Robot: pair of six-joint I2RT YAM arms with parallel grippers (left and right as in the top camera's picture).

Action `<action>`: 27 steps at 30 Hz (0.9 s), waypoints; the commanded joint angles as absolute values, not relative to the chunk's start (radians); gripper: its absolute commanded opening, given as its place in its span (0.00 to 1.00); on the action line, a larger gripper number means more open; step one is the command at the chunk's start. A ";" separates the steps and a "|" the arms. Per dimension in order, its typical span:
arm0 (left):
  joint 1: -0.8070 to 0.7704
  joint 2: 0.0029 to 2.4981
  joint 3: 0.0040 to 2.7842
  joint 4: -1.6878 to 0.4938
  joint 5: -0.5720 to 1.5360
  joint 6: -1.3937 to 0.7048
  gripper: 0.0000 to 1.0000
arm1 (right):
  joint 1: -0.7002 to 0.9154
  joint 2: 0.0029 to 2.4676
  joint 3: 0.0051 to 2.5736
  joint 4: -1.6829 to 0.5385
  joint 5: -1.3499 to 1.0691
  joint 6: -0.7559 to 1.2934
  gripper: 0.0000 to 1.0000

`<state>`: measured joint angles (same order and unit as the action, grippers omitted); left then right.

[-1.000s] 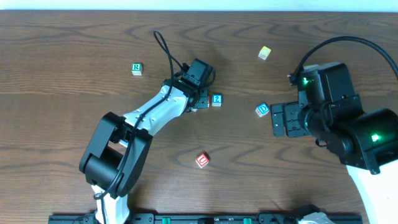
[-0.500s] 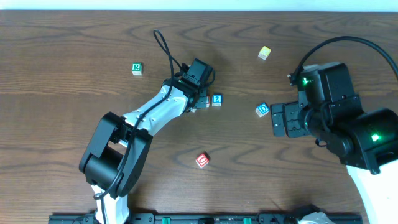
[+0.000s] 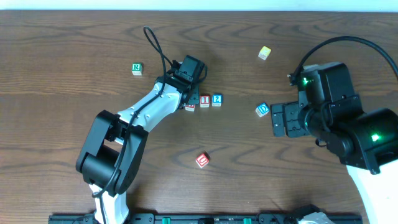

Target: Spell out Ai2

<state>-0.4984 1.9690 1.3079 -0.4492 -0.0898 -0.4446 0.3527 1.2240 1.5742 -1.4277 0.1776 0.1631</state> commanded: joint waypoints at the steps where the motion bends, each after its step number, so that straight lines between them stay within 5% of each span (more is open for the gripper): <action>1: -0.491 1.950 1.305 -0.460 -0.113 -0.430 0.22 | 0.347 1.224 1.574 -1.429 0.191 0.149 0.99; 4: -0.478 1.923 1.305 -0.484 -0.115 -0.397 0.06 | 0.347 1.224 1.574 -1.429 0.191 0.149 0.99; 27: -0.488 1.920 1.264 -0.620 0.074 -0.396 0.06 | 0.347 1.224 1.574 -1.428 0.191 0.149 0.99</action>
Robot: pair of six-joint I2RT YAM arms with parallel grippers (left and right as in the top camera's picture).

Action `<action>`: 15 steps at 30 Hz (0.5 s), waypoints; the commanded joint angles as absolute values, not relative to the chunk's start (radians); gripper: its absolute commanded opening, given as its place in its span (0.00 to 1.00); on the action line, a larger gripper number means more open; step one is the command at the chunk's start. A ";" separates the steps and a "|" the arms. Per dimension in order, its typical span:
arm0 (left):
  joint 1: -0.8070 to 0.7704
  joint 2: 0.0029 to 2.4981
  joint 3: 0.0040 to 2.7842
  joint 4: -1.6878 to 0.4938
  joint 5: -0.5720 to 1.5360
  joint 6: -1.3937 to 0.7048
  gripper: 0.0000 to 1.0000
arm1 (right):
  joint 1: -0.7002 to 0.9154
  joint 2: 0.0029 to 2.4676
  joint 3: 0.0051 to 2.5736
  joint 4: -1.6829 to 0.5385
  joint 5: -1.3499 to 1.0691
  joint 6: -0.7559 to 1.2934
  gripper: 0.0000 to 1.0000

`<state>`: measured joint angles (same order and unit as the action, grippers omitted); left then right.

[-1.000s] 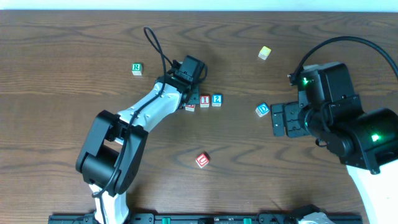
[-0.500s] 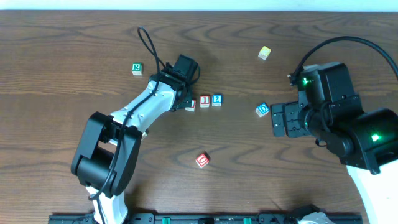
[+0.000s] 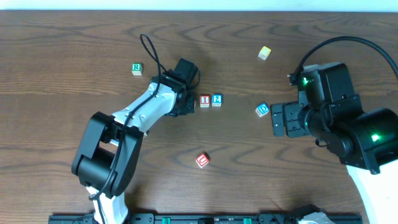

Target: Spell out Ai2

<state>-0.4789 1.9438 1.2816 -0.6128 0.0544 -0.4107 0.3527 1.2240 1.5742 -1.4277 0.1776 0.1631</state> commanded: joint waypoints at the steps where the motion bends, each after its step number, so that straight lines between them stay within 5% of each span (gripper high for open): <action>1: -0.492 1.920 1.264 -0.620 0.079 -0.395 0.06 | 0.347 1.224 1.574 -1.428 0.191 0.149 0.99; 15: -0.505 1.926 1.264 -0.570 0.102 -0.377 0.06 | 0.347 1.224 1.574 -1.428 0.191 0.149 0.99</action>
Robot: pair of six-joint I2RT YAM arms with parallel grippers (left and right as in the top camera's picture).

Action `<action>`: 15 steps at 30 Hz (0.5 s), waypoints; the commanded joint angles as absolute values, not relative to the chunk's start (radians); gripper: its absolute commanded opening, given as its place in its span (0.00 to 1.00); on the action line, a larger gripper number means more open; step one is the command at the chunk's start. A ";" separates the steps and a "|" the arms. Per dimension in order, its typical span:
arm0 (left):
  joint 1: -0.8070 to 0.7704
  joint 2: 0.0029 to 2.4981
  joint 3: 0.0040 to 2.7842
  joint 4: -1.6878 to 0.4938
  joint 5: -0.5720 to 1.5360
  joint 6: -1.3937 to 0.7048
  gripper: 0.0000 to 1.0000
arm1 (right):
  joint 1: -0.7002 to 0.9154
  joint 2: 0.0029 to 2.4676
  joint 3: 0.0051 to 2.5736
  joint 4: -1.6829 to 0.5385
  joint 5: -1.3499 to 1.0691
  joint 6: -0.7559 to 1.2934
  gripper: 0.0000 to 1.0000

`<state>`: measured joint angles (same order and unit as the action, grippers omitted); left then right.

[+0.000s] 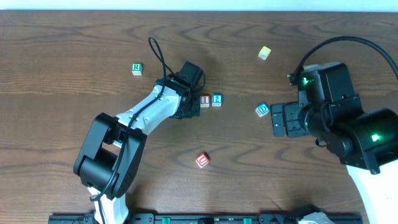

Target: Spell out Ai2

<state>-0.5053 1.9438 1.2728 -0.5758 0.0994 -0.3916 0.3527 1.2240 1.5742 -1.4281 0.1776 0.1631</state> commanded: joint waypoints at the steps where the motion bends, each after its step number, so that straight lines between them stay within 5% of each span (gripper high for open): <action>1: -0.505 1.926 1.264 -0.563 0.103 -0.378 0.06 | 0.347 1.224 1.574 -1.429 0.191 0.149 0.99; 15: -0.505 1.926 1.264 -0.537 0.105 -0.378 0.06 | 0.347 1.224 1.574 -1.428 0.191 0.149 0.99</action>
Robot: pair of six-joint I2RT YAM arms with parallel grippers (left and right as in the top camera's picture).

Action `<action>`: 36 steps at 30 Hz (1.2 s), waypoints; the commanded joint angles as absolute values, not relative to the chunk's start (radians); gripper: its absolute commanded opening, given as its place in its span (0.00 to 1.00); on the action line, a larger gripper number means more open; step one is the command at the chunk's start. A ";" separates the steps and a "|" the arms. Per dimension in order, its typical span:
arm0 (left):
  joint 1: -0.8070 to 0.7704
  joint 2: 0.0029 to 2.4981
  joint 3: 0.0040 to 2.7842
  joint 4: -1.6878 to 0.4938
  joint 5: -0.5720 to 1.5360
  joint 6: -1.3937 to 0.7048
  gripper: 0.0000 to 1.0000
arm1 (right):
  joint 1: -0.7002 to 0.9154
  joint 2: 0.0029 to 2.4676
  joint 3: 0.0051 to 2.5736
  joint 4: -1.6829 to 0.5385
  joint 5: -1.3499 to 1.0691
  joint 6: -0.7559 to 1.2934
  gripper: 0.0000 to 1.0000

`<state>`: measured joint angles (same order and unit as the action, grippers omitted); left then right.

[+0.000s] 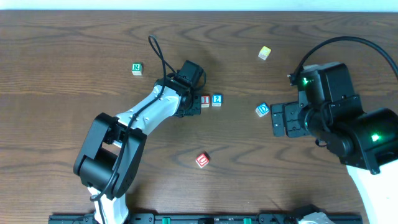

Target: Spell out Ai2

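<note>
A red-framed "1" block (204,100) and a blue "2" block (216,99) sit side by side mid-table. My left gripper (191,104) is down at the table, pressed against the left side of the "1" block. Its fingers and anything between them are hidden under the wrist. No "A" block shows. My right gripper (278,119) rests at the right, just beside a blue "D" block (262,110); how its jaws stand cannot be made out.
A green "R" block (137,68) lies at the far left, a yellow block (265,53) at the back right, and a tilted red block (202,160) in front of the row. The left arm's cable loops above its wrist.
A red-and-white block showed under my left gripper, close to the left of the "1" block. A second ago the gripper stood farther left, a gap beside the "1", and that block was hidden. Then the gripper was back against the "1", where it stays. The right arm never moved.
</note>
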<state>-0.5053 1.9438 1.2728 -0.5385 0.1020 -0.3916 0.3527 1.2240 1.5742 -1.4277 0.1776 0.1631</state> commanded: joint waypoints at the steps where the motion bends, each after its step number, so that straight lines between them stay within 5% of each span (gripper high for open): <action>1: -0.505 1.926 1.264 -0.537 0.105 -0.378 0.06 | 0.347 1.224 1.574 -1.429 0.191 0.149 0.99; 36: -0.457 1.927 1.265 -0.454 -0.048 -0.325 0.06 | 0.347 1.224 1.574 -1.428 0.191 0.149 0.99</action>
<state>-0.4580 1.9377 1.2709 -0.4603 -0.0174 -0.3500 0.3527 1.2240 1.5742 -1.4277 0.1776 0.1631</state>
